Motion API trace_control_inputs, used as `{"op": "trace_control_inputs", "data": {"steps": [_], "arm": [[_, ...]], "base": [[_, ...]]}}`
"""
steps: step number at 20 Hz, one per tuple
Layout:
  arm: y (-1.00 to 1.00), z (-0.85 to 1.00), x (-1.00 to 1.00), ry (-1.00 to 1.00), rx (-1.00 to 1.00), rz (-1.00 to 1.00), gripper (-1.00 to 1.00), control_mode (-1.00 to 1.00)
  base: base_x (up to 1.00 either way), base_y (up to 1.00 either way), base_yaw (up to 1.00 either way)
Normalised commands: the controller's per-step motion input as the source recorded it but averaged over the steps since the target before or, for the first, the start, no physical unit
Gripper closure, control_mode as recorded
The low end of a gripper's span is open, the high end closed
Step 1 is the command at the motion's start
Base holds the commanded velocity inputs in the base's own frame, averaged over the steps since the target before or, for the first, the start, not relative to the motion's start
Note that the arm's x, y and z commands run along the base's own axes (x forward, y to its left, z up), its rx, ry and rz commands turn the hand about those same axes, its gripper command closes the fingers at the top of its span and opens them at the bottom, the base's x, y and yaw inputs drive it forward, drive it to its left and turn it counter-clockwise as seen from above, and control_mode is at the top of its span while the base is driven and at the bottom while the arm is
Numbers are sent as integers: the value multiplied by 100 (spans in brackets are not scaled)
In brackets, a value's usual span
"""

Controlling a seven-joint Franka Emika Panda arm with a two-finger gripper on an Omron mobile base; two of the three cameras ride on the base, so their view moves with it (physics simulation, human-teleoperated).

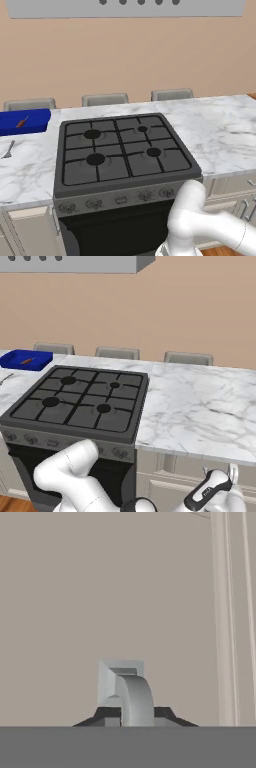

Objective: Take the tongs from the drawer on the right and place them on the dining counter next to the tray containing the hot dog.

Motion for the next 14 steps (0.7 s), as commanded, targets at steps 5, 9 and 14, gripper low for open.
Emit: {"op": "trace_control_inputs", "data": {"steps": [5,9,14], "arm": [[0,0,-6,0,0,0,100,-100],[-2,-2,-60,0,0,0,100,-100],[-11,-15,-78,0,0,0,100,-100]], "base": [[0,0,0],[0,0,0],[0,0,0]]}}
